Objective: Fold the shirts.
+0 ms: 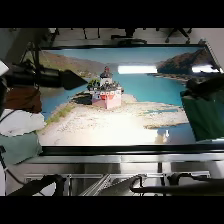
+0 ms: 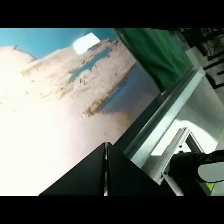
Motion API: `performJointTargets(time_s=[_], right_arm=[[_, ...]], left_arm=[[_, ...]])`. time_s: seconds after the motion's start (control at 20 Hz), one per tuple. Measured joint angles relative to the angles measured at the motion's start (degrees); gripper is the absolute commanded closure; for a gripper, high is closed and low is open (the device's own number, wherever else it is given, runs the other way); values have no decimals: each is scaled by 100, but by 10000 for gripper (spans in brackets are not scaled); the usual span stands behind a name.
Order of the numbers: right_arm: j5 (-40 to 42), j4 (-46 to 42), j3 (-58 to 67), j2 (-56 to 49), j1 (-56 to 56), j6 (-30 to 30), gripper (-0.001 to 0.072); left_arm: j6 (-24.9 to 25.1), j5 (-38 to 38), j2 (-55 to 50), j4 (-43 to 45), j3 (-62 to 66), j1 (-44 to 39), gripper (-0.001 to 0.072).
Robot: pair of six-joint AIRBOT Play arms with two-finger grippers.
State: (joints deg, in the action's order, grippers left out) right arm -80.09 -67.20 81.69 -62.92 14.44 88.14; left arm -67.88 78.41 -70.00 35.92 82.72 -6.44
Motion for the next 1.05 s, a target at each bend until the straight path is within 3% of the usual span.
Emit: performJointTargets(time_s=[0.4, 1.05], right_arm=[[1292, -114, -3091, 1773, -2017, -166, 692], [1499, -50, -3635, 2177, -2304, -125, 692]], left_arm=[[-7, -1141, 1696, 317, -3475, -691, 694], [-17, -1729, 2833, 352, -4409, -800, 692]])
